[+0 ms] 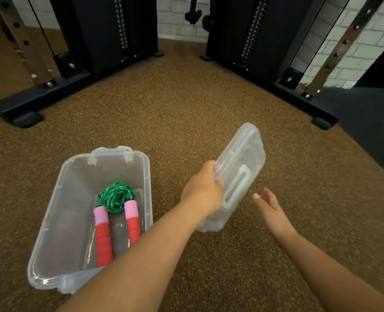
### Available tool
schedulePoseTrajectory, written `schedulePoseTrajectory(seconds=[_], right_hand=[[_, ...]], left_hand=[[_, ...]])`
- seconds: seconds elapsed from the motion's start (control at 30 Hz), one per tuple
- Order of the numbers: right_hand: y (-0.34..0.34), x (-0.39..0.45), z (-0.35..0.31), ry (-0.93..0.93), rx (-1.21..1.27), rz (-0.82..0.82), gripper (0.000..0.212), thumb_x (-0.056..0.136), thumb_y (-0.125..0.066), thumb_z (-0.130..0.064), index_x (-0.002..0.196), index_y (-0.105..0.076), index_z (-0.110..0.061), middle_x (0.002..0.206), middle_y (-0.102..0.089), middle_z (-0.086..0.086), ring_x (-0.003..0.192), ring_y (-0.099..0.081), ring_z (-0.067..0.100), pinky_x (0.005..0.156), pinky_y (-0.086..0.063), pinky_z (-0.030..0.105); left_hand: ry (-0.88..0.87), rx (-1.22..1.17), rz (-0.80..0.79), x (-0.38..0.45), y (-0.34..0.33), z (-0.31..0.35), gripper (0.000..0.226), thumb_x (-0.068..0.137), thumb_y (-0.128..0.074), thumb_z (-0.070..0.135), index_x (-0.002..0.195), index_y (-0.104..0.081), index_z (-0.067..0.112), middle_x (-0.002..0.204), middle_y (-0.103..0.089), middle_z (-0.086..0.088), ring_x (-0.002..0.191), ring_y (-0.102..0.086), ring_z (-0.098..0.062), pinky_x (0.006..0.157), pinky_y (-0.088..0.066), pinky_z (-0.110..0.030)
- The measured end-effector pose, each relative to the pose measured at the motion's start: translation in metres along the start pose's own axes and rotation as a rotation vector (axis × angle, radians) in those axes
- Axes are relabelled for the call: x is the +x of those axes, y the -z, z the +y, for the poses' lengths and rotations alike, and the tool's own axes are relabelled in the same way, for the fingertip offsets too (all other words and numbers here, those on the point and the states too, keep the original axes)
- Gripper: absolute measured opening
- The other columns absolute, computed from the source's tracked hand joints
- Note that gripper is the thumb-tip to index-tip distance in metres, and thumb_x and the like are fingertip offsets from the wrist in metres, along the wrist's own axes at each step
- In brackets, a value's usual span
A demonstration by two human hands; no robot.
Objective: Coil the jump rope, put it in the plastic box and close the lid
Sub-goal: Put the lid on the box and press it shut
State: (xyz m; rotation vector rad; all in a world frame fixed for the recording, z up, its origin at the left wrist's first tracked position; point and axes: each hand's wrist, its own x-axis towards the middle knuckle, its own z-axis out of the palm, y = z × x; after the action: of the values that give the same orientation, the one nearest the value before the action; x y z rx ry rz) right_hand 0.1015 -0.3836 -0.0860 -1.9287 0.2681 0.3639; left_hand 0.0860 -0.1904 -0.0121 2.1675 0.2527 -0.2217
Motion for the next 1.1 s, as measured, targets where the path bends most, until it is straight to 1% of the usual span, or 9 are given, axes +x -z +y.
schedulePoseTrajectory(seconds=[0.13, 0.27, 0.33, 0.5, 0.6, 0.7, 0.9, 1.0, 1.1], right_hand=[[-0.012, 0.006, 0.007, -0.08, 0.297, -0.082, 0.057, 0.086, -0.053, -0.056, 0.131, -0.05, -0.023, 0.127, -0.064, 0.006, 0.11, -0.065, 0.023, 0.097, -0.048, 0.048], [-0.016, 0.001, -0.009, -0.053, 0.443, -0.065, 0.039, 0.093, -0.053, -0.04, 0.123, -0.059, -0.017, 0.113, -0.072, 0.01, 0.101, -0.069, 0.029, 0.087, -0.054, 0.049], [-0.022, -0.003, -0.017, -0.035, 0.429, -0.043, 0.038, 0.092, -0.054, -0.04, 0.122, -0.06, -0.016, 0.11, -0.073, 0.009, 0.096, -0.071, 0.026, 0.079, -0.057, 0.044], [-0.041, -0.016, -0.049, 0.021, 0.398, -0.018, 0.029, 0.093, -0.053, -0.029, 0.119, -0.059, -0.017, 0.107, -0.073, 0.006, 0.09, -0.073, 0.021, 0.069, -0.057, 0.036], [-0.058, -0.024, -0.074, 0.062, 0.353, -0.051, 0.027, 0.089, -0.055, -0.024, 0.115, -0.062, -0.02, 0.104, -0.074, 0.005, 0.089, -0.072, 0.023, 0.072, -0.056, 0.038], [-0.086, -0.029, -0.095, 0.088, 0.309, -0.094, 0.029, 0.086, -0.057, -0.025, 0.114, -0.062, -0.023, 0.104, -0.074, 0.004, 0.091, -0.072, 0.024, 0.08, -0.057, 0.045], [-0.151, -0.039, -0.111, 0.126, 0.156, -0.219, 0.032, 0.087, -0.056, -0.035, 0.117, -0.061, -0.023, 0.108, -0.072, 0.0, 0.096, -0.07, 0.02, 0.089, -0.055, 0.047], [-0.172, -0.043, -0.11, 0.162, 0.003, -0.247, 0.044, 0.076, -0.055, -0.052, 0.114, -0.059, -0.029, 0.108, -0.07, -0.004, 0.098, -0.067, 0.018, 0.091, -0.053, 0.047], [-0.185, -0.051, -0.11, 0.171, -0.098, -0.287, 0.044, 0.084, -0.052, -0.049, 0.123, -0.052, -0.029, 0.115, -0.066, -0.005, 0.104, -0.064, 0.018, 0.094, -0.051, 0.045]], left_hand=[[0.145, -0.343, -0.154, -0.005, 0.018, 0.002, 0.04, 0.09, -0.05, 0.019, 0.13, -0.047, 0.026, 0.121, -0.059, -0.004, 0.105, -0.06, -0.024, 0.094, -0.049, -0.041], [0.163, -0.489, -0.143, -0.009, 0.032, 0.001, 0.037, 0.091, -0.05, 0.016, 0.127, -0.047, 0.025, 0.114, -0.061, -0.003, 0.101, -0.062, -0.023, 0.086, -0.052, -0.036], [0.136, -0.486, -0.088, -0.011, 0.039, 0.004, 0.036, 0.091, -0.048, 0.013, 0.122, -0.043, 0.033, 0.109, -0.061, 0.001, 0.097, -0.062, -0.021, 0.083, -0.053, -0.036], [0.104, -0.235, -0.078, -0.011, 0.075, 0.0, 0.055, 0.087, -0.048, 0.011, 0.136, -0.035, 0.031, 0.119, -0.058, -0.001, 0.105, -0.059, -0.027, 0.092, -0.05, -0.043], [0.107, -0.265, -0.081, -0.017, 0.11, -0.011, 0.031, 0.079, -0.055, 0.005, 0.103, -0.059, 0.024, 0.108, -0.066, -0.007, 0.098, -0.064, -0.031, 0.087, -0.054, -0.047], [0.08, -0.336, -0.044, -0.028, 0.14, -0.031, 0.031, 0.084, -0.054, -0.006, 0.079, -0.06, 0.024, 0.09, -0.069, -0.004, 0.082, -0.067, -0.022, 0.076, -0.057, -0.038], [0.147, -0.29, 0.101, -0.051, 0.185, -0.094, 0.028, 0.079, -0.05, 0.011, 0.093, -0.069, 0.027, 0.102, -0.073, -0.007, 0.094, -0.069, -0.028, 0.087, -0.055, -0.049], [0.192, -0.312, 0.112, -0.068, 0.193, -0.114, 0.034, 0.077, -0.051, 0.02, 0.106, -0.062, 0.035, 0.113, -0.068, -0.004, 0.1, -0.066, -0.027, 0.09, -0.053, -0.048], [0.224, -0.191, 0.109, -0.083, 0.197, -0.132, 0.038, 0.09, -0.048, 0.018, 0.126, -0.053, 0.03, 0.119, -0.064, -0.003, 0.106, -0.062, -0.024, 0.096, -0.049, -0.043]])
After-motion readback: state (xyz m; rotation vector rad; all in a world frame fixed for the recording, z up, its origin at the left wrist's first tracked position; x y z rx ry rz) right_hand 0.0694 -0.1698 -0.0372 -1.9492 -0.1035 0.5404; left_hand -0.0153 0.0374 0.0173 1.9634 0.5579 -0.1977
